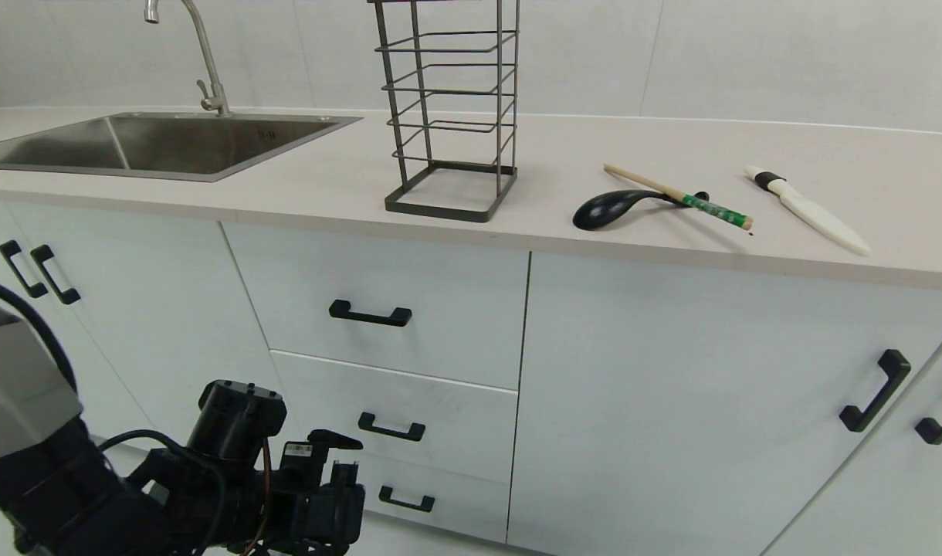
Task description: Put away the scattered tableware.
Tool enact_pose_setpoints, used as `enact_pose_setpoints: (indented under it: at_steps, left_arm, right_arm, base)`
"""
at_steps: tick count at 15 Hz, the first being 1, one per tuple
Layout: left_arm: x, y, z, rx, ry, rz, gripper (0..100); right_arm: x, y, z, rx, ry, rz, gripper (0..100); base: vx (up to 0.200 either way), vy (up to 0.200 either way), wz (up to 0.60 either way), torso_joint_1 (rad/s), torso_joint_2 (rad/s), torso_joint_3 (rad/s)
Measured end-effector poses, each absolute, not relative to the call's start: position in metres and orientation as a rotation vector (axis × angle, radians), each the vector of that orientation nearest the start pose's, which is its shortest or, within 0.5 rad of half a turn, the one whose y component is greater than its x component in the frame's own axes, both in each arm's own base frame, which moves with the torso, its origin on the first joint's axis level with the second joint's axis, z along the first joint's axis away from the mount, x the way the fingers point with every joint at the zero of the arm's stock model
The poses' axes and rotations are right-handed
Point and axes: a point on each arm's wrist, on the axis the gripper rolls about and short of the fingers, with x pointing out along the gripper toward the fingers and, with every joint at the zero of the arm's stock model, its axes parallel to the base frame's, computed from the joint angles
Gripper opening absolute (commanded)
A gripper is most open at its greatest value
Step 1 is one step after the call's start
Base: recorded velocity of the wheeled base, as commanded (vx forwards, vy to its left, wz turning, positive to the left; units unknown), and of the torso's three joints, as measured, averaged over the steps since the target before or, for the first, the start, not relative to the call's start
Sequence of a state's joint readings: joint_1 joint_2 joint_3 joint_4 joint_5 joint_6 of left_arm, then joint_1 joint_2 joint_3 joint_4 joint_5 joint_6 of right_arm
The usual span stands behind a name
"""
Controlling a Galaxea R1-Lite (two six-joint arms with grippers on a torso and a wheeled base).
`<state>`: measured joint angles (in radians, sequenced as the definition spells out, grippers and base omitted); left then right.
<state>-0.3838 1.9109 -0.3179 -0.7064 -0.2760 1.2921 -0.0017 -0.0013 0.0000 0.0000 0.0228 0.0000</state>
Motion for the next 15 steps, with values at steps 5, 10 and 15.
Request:
enact_pose_setpoints:
  at_steps: [5, 10, 15]
  left_arm:
    - [0.241, -0.102, 0.007, 1.199, 0.379, -1.105, 100]
    - [0.272, -0.109, -0.007, 1.197, 0.351, -1.068, 100]
    - [0.29, -0.112, -0.024, 1.194, 0.335, -1.042, 100]
  right_arm:
    - [-0.023, 0.001, 0.075, 0.0, -0.001, 0.021, 0]
    - [-0.023, 0.001, 0.075, 0.0, -0.001, 0.021, 0]
    - [-0.023, 0.001, 0.075, 0.0, -0.001, 0.021, 0]
  base:
    - [0.0, 0.0, 0.0, 0.0, 0.0, 0.0]
    - [0.0, 0.0, 0.0, 0.0, 0.0, 0.0]
    - [0.0, 0.0, 0.0, 0.0, 0.0, 0.0]
